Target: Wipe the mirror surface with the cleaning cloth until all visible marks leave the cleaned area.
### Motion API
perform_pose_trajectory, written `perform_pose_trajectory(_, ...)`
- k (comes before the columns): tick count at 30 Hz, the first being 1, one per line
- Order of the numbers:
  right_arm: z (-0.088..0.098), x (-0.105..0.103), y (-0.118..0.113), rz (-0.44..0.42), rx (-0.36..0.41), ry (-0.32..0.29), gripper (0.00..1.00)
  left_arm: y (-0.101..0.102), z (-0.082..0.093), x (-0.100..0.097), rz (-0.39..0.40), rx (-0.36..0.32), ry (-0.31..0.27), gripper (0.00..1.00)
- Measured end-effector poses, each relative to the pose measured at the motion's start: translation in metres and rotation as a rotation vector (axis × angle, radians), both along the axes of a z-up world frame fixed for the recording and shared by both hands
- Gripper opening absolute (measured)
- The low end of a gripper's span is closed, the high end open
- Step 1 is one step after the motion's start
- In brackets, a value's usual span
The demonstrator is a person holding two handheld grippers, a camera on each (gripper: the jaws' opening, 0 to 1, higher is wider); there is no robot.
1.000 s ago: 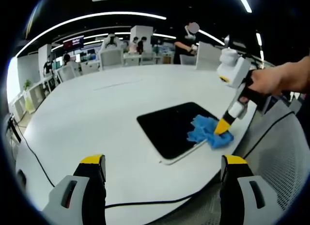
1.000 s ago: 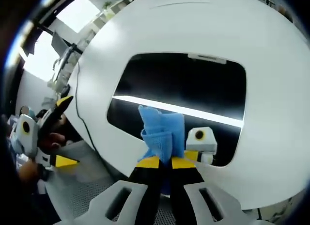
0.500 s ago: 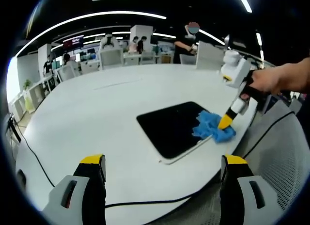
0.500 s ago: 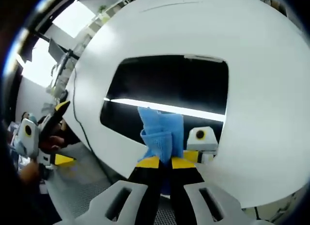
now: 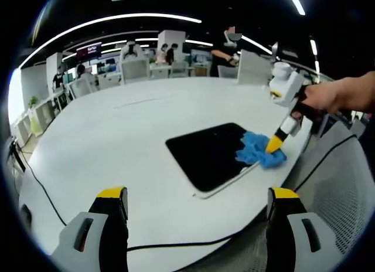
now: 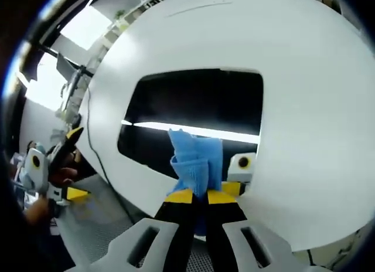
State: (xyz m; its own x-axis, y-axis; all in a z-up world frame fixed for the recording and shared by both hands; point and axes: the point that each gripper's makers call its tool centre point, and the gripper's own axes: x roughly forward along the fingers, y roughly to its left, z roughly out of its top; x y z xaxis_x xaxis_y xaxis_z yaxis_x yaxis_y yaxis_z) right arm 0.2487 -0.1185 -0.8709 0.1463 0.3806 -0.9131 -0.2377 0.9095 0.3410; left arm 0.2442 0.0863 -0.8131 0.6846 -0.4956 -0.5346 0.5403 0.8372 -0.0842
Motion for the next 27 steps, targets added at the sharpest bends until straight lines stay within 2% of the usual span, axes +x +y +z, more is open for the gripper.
perform_pose_trajectory(9, 0.000, 0.006, 0.001, 0.004, -0.005, 0.011, 0.00, 0.000, 0.000, 0.000, -0.002, -0.001, 0.003, 0.99)
perform_pose_trajectory(27, -0.002, 0.037, 0.002, 0.012, -0.022, 0.016, 0.00, 0.000, 0.000, 0.001, 0.006, -0.009, -0.001, 0.99)
